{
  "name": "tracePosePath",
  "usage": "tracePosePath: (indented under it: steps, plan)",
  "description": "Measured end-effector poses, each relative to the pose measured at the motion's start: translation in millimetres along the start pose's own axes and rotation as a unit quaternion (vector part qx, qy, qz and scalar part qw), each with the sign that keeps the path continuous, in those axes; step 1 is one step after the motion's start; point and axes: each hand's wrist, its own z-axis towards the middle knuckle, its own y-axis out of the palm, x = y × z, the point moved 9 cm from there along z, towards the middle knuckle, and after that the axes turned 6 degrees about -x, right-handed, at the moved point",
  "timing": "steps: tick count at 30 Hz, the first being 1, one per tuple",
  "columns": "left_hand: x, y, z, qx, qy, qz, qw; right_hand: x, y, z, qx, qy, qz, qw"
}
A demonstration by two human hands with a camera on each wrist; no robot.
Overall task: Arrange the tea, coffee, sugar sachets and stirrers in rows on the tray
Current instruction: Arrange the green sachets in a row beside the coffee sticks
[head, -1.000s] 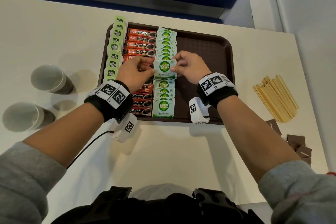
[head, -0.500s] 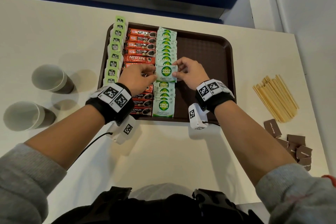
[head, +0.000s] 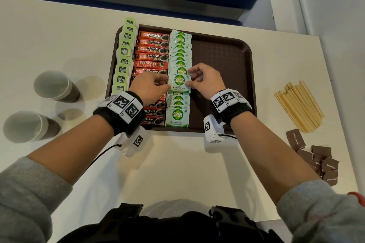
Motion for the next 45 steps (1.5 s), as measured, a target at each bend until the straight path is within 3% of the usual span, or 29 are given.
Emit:
tracePosePath:
  steps: [12, 41, 45]
  plan:
    - [2.2, 2.5, -0.5, -0.014, 0.005, 0.02, 1.0, -0.9, -3.9, -1.2, 0.038, -0.003, -0.04, 0.998]
    - [15.8, 8.0, 3.8, -0.045, 0.042, 0.056, 0.997, -6.2, -2.3, -1.3, 0.065, 0.023, 0.044, 0.997]
    - [15.7, 3.5, 3.5, -0.02, 0.034, 0.033, 0.999, -7.9, -6.6, -4.2, 0.068, 0.014, 0.025, 0.997]
